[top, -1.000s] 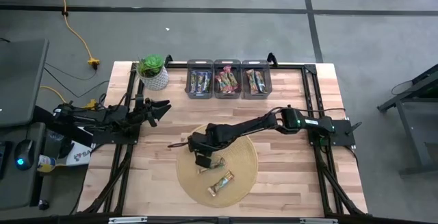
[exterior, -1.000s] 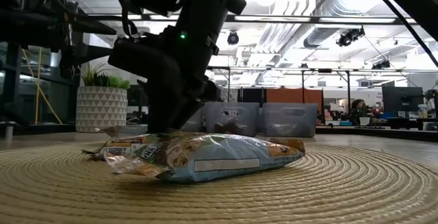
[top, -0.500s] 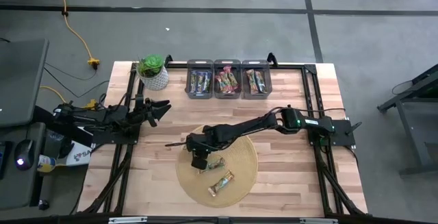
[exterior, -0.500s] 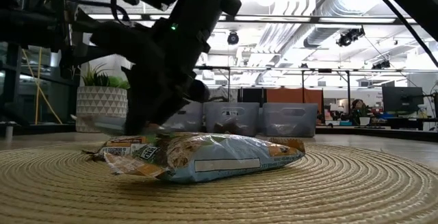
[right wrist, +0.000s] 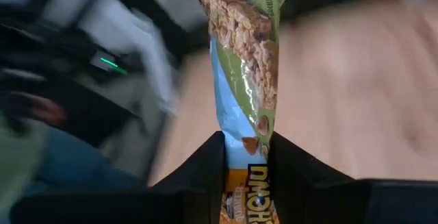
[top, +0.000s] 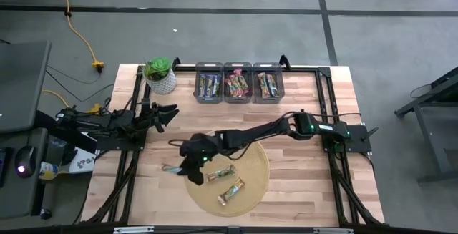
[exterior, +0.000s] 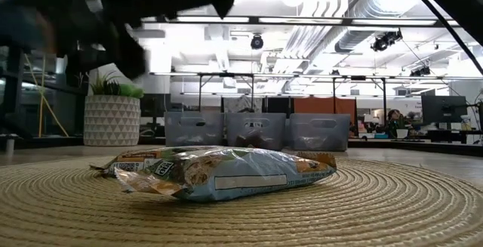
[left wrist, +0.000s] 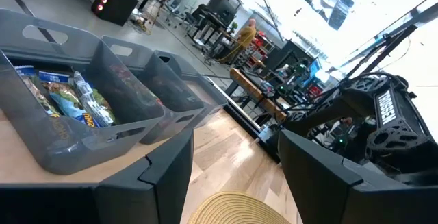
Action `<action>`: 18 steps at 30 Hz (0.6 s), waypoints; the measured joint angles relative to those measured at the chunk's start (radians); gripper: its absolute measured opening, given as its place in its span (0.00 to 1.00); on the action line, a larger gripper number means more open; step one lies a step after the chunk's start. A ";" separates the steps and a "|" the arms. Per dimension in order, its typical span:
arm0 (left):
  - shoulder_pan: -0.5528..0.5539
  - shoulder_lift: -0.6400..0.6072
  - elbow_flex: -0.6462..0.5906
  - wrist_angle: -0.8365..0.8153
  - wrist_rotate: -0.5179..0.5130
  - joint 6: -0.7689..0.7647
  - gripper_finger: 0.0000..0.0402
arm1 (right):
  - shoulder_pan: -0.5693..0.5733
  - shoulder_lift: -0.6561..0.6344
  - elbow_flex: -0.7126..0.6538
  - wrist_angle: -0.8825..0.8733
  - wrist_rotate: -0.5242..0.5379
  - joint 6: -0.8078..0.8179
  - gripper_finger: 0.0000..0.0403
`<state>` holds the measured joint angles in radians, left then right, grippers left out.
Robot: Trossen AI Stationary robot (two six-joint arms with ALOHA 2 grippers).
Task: Pick and place Granola Bars by type
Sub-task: Put the yellow granola bar into the right black bin
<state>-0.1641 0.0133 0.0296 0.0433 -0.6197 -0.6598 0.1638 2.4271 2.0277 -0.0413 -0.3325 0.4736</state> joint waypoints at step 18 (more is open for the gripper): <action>0.000 0.000 0.000 0.000 0.000 0.000 0.53 | 0.000 -0.040 0.000 0.823 0.012 0.169 0.20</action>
<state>-0.1642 0.0135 0.0296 0.0433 -0.6192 -0.6601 0.1635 2.3868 2.0277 0.7815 -0.3208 0.6426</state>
